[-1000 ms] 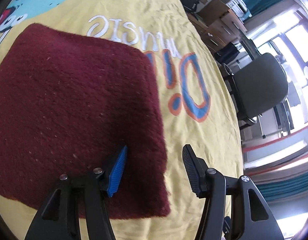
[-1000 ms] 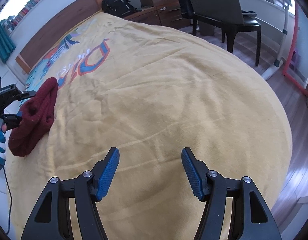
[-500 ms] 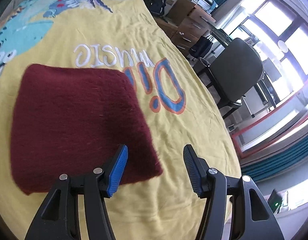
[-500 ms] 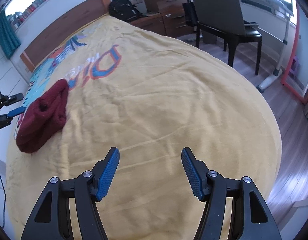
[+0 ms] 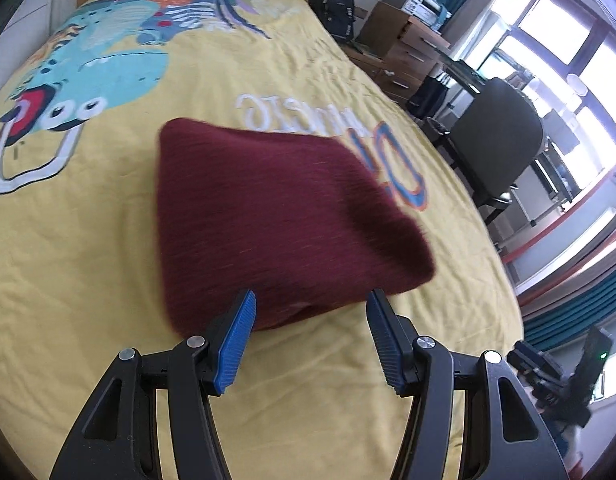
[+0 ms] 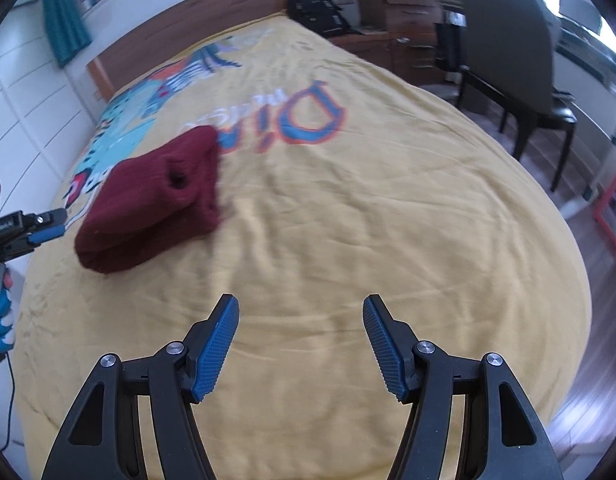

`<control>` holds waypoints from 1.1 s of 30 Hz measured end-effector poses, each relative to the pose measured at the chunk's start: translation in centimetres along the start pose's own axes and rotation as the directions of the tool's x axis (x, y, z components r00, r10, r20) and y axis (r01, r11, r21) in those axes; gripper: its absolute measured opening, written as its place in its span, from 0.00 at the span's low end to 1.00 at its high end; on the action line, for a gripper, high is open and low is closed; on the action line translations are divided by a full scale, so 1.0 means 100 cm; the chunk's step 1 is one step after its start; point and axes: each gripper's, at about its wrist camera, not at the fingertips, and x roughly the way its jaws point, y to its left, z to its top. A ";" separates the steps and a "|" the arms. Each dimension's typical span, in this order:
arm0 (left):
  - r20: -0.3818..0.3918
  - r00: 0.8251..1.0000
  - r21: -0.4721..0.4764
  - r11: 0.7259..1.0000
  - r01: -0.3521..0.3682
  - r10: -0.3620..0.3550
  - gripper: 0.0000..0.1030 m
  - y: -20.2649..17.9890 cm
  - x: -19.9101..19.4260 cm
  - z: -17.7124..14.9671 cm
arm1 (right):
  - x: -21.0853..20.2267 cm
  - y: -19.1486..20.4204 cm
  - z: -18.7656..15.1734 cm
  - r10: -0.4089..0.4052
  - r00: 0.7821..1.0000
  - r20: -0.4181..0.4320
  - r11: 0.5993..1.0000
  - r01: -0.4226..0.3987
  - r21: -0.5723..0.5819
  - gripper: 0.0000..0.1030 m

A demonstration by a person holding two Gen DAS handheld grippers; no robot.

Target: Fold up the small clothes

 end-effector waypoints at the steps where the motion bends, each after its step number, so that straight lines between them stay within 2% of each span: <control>1: 0.001 1.000 -0.006 1.000 -0.002 0.002 0.50 0.008 -0.008 -0.004 | 0.002 0.009 0.003 0.007 1.000 -0.001 1.000 -0.007 -0.015 0.64; 12: 0.030 0.999 -0.066 0.997 -0.029 0.031 0.50 0.059 -0.025 -0.005 | 0.028 0.099 0.049 0.096 0.995 0.002 0.980 -0.094 -0.173 0.64; 22: 0.053 0.998 -0.037 0.999 -0.027 0.029 0.50 0.065 -0.009 0.025 | 0.077 0.162 0.107 0.200 0.980 -0.002 0.945 -0.193 -0.263 0.64; 27: 0.034 0.998 0.005 0.999 -0.046 0.046 0.50 0.057 0.016 0.038 | 0.117 0.174 0.126 0.227 0.973 -0.032 0.936 -0.227 -0.269 0.64; 33: 0.004 0.999 0.056 0.997 -0.051 0.051 0.50 0.049 0.052 0.040 | 0.157 0.159 0.128 0.238 0.968 -0.083 0.938 -0.251 -0.240 0.64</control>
